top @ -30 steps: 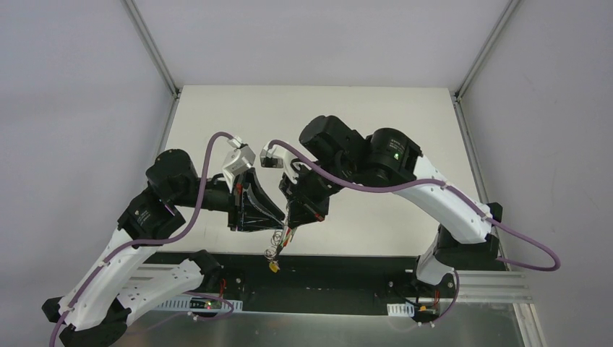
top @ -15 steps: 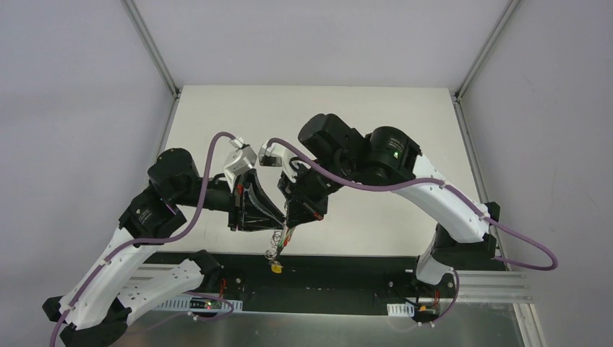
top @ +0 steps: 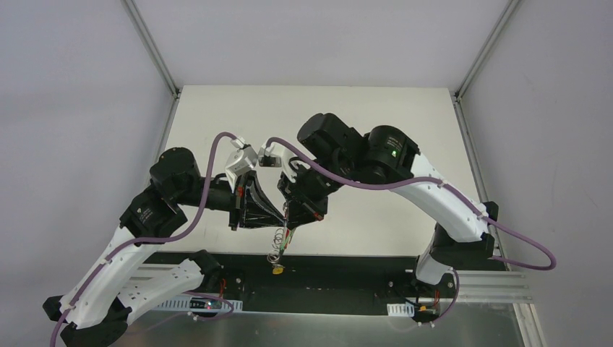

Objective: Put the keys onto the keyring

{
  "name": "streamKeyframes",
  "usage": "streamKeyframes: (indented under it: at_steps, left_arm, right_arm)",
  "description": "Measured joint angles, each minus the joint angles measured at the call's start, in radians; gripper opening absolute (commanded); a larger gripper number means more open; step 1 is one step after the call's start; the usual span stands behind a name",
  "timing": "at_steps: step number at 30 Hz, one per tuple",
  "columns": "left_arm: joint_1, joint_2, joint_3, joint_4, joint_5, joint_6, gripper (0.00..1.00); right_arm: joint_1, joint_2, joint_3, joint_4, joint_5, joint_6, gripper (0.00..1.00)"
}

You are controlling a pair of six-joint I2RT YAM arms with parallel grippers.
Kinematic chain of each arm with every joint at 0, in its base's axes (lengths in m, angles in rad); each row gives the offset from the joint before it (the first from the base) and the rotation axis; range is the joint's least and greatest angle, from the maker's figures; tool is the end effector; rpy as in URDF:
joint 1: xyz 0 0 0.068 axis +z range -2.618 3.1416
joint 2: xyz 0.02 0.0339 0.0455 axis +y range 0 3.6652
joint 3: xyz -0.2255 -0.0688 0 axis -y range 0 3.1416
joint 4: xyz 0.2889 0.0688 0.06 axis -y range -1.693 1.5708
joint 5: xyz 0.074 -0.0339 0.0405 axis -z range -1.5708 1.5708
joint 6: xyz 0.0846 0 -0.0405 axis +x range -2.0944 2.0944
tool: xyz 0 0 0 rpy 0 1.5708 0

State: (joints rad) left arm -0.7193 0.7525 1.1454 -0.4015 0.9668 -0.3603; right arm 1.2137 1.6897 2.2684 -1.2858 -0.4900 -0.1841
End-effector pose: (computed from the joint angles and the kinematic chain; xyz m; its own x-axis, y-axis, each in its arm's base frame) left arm 0.1206 -0.1982 0.4326 -0.3563 0.0459 -0.9333 0.9273 -0.1056 -0.3592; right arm 0.0916 0.3595 0.4491 -0.0490 -0.5935 -0.8034 -0.9772 -0.1378 0.1614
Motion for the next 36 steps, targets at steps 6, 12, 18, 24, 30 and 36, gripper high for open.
streamKeyframes:
  at_steps: [6, 12, 18, 24, 30, 36]
  left_arm:
    - [0.0, 0.01, 0.001, 0.001, 0.0, 0.008, 0.0]
    - [0.0, 0.022, 0.008, 0.0, 0.001, 0.013, 0.0]
    - [0.0, 0.01, 0.008, -0.004, -0.01, 0.052, 0.0]
    - [-0.001, -0.03, 0.004, 0.04, -0.042, 0.068, 0.0]
    - [-0.001, -0.088, -0.025, 0.161, -0.062, 0.061, 0.0]
    - [-0.001, -0.1, -0.077, 0.271, -0.075, 0.046, 0.0]
  right_arm:
    - [-0.005, 0.0, 0.0, -0.007, -0.016, -0.003, 0.0]
    - [-0.013, -0.001, 0.0, -0.011, -0.021, -0.011, 0.0]
    - [-0.011, -0.041, -0.074, 0.043, -0.002, -0.01, 0.28]
    - [-0.009, -0.14, -0.209, 0.165, 0.065, 0.007, 0.41]
    - [-0.008, -0.316, -0.365, 0.309, 0.122, 0.017, 0.42]
    - [0.004, -0.473, -0.517, 0.504, 0.145, 0.014, 0.36]
